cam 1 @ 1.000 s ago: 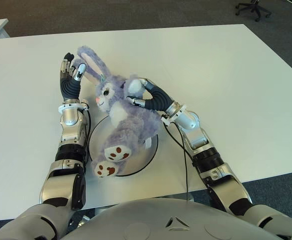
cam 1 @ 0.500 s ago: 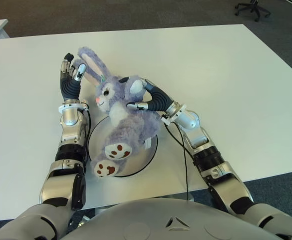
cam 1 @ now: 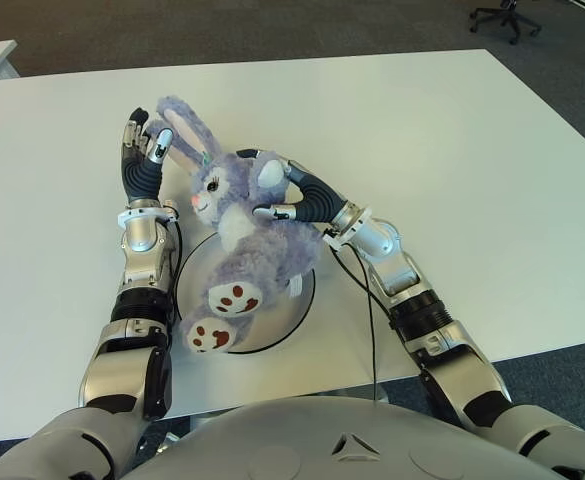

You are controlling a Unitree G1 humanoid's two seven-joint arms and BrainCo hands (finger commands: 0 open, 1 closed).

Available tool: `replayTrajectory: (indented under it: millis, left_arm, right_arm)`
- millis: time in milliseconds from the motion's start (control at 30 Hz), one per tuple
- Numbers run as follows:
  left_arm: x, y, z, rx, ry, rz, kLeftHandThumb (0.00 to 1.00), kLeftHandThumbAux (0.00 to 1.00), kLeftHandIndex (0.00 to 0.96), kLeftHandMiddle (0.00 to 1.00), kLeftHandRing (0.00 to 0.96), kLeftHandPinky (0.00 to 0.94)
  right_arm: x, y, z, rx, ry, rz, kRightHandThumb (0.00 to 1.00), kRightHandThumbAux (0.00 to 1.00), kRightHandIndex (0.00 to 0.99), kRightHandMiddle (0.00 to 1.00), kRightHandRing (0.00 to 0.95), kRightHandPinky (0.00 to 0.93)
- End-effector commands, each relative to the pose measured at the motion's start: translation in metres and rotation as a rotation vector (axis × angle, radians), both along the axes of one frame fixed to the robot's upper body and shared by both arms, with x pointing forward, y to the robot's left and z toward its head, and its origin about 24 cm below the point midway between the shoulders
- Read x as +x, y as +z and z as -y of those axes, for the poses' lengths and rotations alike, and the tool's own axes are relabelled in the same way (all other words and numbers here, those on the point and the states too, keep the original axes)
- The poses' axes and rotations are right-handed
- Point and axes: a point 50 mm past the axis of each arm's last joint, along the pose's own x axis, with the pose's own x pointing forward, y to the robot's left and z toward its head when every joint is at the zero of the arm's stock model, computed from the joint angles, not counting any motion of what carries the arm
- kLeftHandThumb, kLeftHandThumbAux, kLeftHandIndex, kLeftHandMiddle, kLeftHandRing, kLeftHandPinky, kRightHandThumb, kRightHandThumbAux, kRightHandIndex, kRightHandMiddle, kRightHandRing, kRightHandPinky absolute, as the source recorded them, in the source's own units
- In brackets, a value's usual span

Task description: Put the doll into the plate.

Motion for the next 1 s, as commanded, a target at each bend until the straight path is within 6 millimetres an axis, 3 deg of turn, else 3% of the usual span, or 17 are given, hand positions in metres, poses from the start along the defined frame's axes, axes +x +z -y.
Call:
replayTrajectory:
  millis: [33,633,867,1000]
  left_arm:
    - [-0.0475,-0.0793,0.0186,-0.078,-0.005,-0.308,0.0,0.485,0.0,0.058,0.086,0.125]
    - [-0.0476,-0.0792,0.0191,-0.082,-0.004,-0.305,0.0,0.49,0.0,0.059,0.091,0.135]
    - [-0.0476,-0.0789,0.0191,-0.073,-0.006,-0.306,0.0,0.484,0.0,0.068,0.099,0.145]
    - [-0.0477,-0.0786,0.0191,-0.062,-0.006,-0.304,0.0,0.484,0.0,0.073,0.107,0.154]
  right_arm:
    - [-0.0029,-0.0171,-0.0021,-0.101,0.008,-0.055,0.267,0.407,0.07,0.005,0.0,0.016]
    - [-0.0045,-0.0168,-0.0019,-0.087,-0.003,-0.061,0.274,0.403,0.043,0.0,0.0,0.027]
    - [-0.0054,-0.0161,-0.0014,-0.099,-0.001,-0.053,0.201,0.41,0.01,0.0,0.0,0.009]
    - [-0.0065,-0.0131,0.0011,-0.097,0.007,-0.042,0.101,0.408,0.0,0.0,0.0,0.0]
